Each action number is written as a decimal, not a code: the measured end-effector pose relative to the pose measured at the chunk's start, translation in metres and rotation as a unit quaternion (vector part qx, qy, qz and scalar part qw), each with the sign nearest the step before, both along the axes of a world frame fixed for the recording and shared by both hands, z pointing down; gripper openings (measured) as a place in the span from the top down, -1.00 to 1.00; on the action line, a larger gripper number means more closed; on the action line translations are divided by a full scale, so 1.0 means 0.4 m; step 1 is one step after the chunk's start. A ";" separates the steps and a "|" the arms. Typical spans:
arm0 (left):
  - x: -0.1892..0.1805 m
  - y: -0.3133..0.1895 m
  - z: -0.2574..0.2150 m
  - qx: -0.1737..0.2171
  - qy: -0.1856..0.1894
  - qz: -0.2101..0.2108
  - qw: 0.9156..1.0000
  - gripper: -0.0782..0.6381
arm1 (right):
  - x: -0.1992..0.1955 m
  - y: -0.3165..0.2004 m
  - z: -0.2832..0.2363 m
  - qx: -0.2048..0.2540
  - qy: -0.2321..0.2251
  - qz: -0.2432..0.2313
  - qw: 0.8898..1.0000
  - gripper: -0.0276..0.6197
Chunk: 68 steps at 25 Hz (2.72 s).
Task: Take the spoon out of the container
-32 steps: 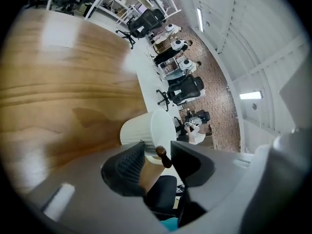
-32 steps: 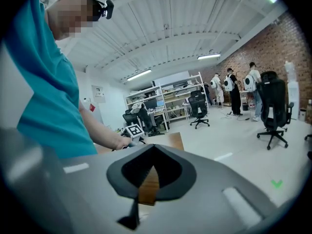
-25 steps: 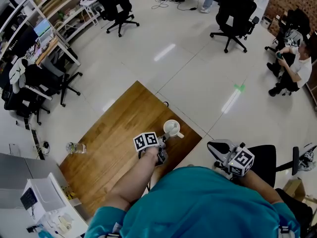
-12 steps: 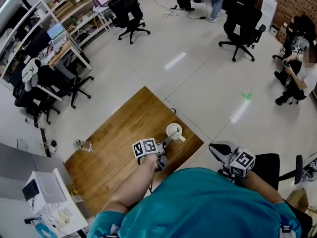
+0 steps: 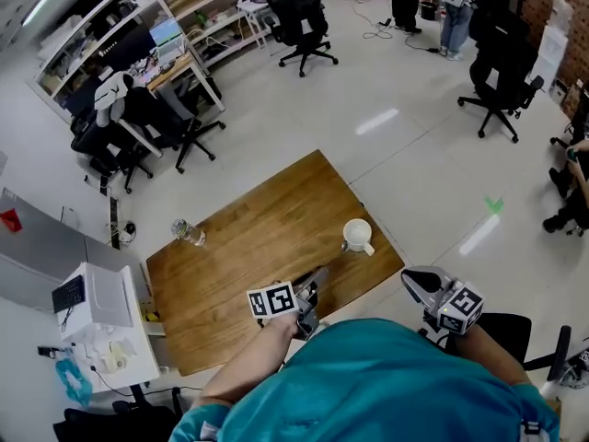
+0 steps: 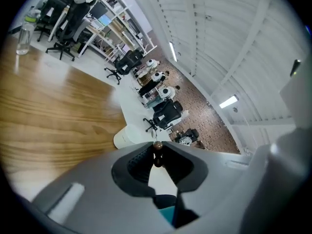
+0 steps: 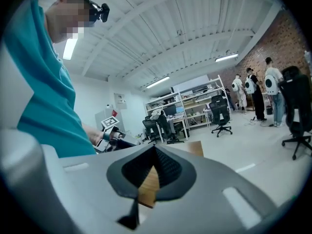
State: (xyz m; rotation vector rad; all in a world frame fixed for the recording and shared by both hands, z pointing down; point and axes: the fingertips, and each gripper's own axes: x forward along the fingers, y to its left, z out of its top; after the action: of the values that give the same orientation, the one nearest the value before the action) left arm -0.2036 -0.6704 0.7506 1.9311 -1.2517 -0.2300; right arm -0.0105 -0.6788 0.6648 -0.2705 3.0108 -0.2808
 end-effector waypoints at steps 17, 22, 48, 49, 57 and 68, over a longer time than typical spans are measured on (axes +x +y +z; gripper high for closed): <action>-0.258 0.885 -0.146 0.138 -0.068 0.010 0.988 0.64 | -0.334 0.803 -0.023 0.023 0.015 -0.055 0.998 0.91; -0.312 1.103 -0.153 0.158 -0.060 -0.002 0.986 0.64 | -0.400 0.999 -0.071 0.040 0.019 -0.069 0.997 0.91; 0.232 1.882 -0.350 0.205 -0.178 -0.135 0.953 0.64 | 0.065 1.634 -0.127 0.043 -0.011 -0.213 0.976 0.91; 0.225 1.920 -0.358 0.209 -0.190 -0.142 0.949 0.64 | 0.056 1.661 -0.130 0.041 -0.013 -0.217 0.975 0.91; 0.056 2.216 -0.373 0.221 -0.211 -0.177 0.936 0.64 | -0.133 1.902 -0.150 0.045 -0.011 -0.232 0.972 0.91; -0.128 2.384 -0.373 0.231 -0.185 -0.224 0.929 0.64 | -0.330 2.061 -0.138 0.012 -0.006 -0.268 0.963 0.91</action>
State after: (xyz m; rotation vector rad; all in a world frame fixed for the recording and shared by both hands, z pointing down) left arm -0.2550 0.2834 0.6013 2.1137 -2.0408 -0.4412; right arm -0.1424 0.1455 0.6096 0.5554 3.0123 -0.2818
